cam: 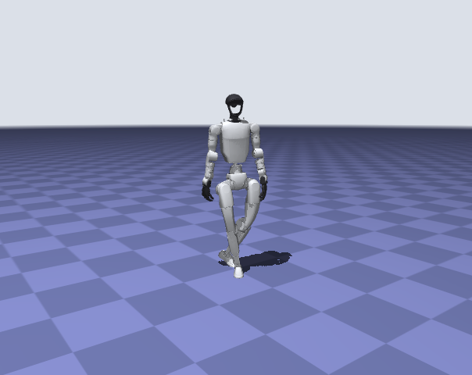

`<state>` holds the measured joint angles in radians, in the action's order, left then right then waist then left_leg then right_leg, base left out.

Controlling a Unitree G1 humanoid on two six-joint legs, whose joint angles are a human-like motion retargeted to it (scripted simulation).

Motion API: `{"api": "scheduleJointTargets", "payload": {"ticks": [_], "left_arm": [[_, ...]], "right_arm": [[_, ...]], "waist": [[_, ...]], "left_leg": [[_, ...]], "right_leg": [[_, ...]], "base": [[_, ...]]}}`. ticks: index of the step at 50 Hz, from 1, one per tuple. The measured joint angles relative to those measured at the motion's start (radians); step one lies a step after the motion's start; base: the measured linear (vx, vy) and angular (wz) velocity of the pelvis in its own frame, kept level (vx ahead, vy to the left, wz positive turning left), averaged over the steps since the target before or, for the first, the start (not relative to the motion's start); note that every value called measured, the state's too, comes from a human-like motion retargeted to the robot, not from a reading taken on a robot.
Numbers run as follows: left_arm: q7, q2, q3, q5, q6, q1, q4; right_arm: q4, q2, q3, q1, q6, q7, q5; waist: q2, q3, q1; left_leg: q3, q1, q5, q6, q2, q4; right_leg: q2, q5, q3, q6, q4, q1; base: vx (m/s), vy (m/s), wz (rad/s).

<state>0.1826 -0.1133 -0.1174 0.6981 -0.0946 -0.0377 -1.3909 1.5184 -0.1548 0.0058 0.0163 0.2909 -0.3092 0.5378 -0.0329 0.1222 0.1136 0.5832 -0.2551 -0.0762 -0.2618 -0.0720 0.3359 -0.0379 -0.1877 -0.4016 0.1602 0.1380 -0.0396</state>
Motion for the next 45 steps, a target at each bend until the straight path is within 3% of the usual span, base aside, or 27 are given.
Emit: {"api": "scheduleJointTargets", "payload": {"ticks": [2,5,11,13,15,18,20,24,29,38,45], "left_arm": [[0.045,-0.016,0.010,0.034,-0.021,-0.005,-0.031],[0.067,-0.029,0.012,0.093,-0.044,0.001,-0.043],[0.008,-0.028,-0.029,0.019,-0.053,0.022,-0.049],[0.007,-0.020,-0.043,-0.006,-0.052,0.025,-0.052],[0.014,-0.005,-0.043,-0.027,-0.049,0.025,-0.056],[0.018,-0.006,-0.038,-0.043,-0.053,0.022,-0.067],[0.010,-0.006,-0.029,-0.043,-0.058,0.018,-0.077],[-0.014,-0.006,-0.009,-0.051,-0.072,0.009,-0.089],[-0.024,-0.028,0.002,-0.070,-0.062,-0.020,-0.064],[-0.080,-0.071,0.027,-0.080,-0.071,-0.051,-0.044],[-0.069,-0.053,0.018,-0.090,-0.072,-0.047,-0.033]], "right_arm": [[-0.038,0.005,-0.006,-0.027,-0.017,0.016,-0.024],[-0.100,0.023,-0.024,-0.053,-0.041,0.045,-0.062],[-0.202,0.047,0.015,-0.128,-0.073,0.042,-0.083],[-0.238,0.054,0.033,-0.143,-0.083,0.030,-0.069],[-0.273,0.051,0.055,-0.154,-0.095,0.025,-0.057],[-0.307,0.059,0.095,-0.164,-0.106,0.024,-0.042],[-0.312,0.066,0.106,-0.170,-0.108,0.022,-0.024],[-0.278,0.081,0.108,-0.177,-0.094,0.038,0.003],[-0.231,0.093,0.116,-0.155,-0.047,0.121,-0.022],[-0.073,0.052,0.063,-0.071,-0.027,0.186,-0.024],[0.040,0.020,0.021,-0.039,0.004,0.127,-0.037]], "waist": [[-0.019,0.009,-0.002],[-0.034,0.008,-0.037],[-0.014,0.005,-0.057],[-0.007,-0.005,-0.048],[-0.013,-0.021,-0.021],[-0.002,-0.011,-0.030],[0.001,-0.004,-0.046],[-0.001,-0.008,0.026],[0.001,0.006,0.068],[0.005,-0.018,0.014],[0.008,-0.039,0.016]], "left_leg": [[-0.007,0.048,0.041,0.000,0.040,0.180],[-0.044,0.146,0.006,0.000,0.096,0.415],[-0.198,0.330,-0.134,0.000,0.147,0.468],[-0.313,0.392,-0.168,0.000,0.101,0.387],[-0.496,0.431,-0.129,0.000,-0.036,0.236],[-0.825,0.408,-0.018,0.134,-0.119,0.085],[-0.939,0.384,0.011,0.143,-0.154,0.026],[-0.679,0.341,-0.036,0.045,-0.083,-0.042],[-0.546,0.303,-0.022,0.061,-0.048,-0.126],[-0.221,0.233,-0.042,0.054,0.005,-0.226],[0.032,0.165,-0.057,0.079,0.024,-0.273]], "right_leg": [[0.020,-0.006,0.012,-0.010,-0.016,-0.035],[0.032,-0.008,0.026,-0.012,-0.038,-0.060],[0.026,0.046,0.114,-0.018,-0.073,-0.045],[0.040,0.072,0.146,-0.033,-0.075,-0.014],[0.103,0.094,0.174,-0.074,-0.063,0.032],[0.087,0.107,0.279,-0.087,-0.017,0.082],[0.071,0.123,0.369,-0.102,0.011,0.114],[0.057,0.159,0.434,-0.133,0.025,0.165],[0.037,0.177,0.456,-0.161,0.032,0.234],[0.095,0.019,-0.121,-0.167,0.104,0.202],[0.077,-0.029,-0.251,-0.183,0.129,0.102]], "base": [[0.38,-0.14,-0.86],[0.24,-0.06,-1.06],[0.01,0.18,-1.21],[-0.11,0.39,-1.08],[-0.07,0.59,-1.03],[0.00,0.26,-2.13],[0.00,0.25,-2.57],[-0.06,0.19,-1.82],[-0.20,0.19,-2.40],[-0.12,0.02,-2.49],[0.02,-0.08,-2.03]]}}
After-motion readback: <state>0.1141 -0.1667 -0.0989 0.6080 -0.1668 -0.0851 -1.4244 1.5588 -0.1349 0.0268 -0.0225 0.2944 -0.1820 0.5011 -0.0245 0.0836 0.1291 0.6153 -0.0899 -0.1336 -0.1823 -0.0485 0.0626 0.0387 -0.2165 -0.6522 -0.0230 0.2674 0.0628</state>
